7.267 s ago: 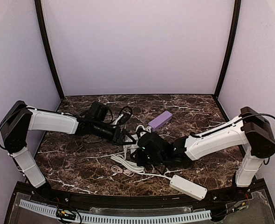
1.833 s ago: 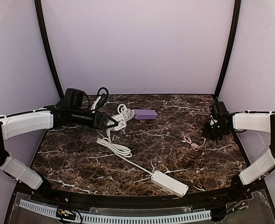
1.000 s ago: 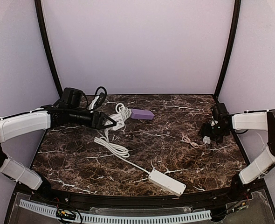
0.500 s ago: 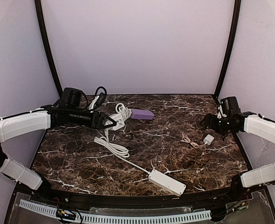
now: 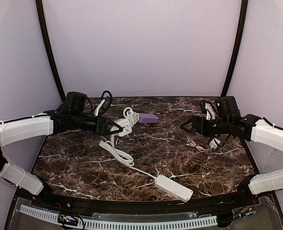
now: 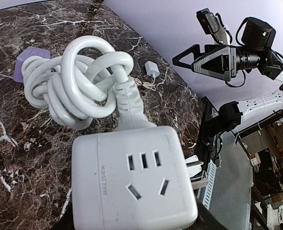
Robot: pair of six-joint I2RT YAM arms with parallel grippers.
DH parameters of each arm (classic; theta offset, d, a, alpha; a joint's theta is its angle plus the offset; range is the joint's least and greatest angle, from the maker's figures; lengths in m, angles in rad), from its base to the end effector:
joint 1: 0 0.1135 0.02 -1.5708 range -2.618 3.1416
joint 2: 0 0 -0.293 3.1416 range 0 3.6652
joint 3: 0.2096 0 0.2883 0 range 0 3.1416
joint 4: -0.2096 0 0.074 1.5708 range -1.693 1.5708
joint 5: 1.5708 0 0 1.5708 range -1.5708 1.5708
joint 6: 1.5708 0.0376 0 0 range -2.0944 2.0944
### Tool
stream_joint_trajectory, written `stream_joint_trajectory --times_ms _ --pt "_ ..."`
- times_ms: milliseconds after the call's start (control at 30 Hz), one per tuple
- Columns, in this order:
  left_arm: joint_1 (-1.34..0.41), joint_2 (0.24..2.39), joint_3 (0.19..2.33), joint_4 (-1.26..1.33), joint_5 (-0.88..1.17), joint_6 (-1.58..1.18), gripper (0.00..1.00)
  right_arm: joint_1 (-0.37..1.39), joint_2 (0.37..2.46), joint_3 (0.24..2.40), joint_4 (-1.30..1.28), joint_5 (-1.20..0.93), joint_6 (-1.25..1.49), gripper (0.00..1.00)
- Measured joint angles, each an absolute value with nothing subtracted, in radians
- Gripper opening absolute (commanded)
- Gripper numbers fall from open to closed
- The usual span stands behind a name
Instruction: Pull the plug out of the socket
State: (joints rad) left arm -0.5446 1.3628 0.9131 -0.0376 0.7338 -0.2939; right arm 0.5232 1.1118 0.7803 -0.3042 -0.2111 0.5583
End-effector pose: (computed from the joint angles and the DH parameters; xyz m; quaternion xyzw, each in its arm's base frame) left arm 0.2689 -0.1923 0.2839 0.2835 0.7704 -0.4767 0.3145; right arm 0.2260 0.1395 0.2754 -0.0319 0.8884 0.3113 0.3358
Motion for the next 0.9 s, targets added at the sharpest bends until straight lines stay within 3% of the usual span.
stream_joint_trajectory --times_ms 433,900 --pt "-0.664 1.367 0.913 -0.059 0.688 -0.224 0.01 0.806 1.343 0.95 -0.178 -0.154 0.809 0.82" --pt "-0.69 1.39 0.913 -0.062 0.66 -0.196 0.01 0.908 1.525 1.104 -0.104 -0.143 0.849 0.67"
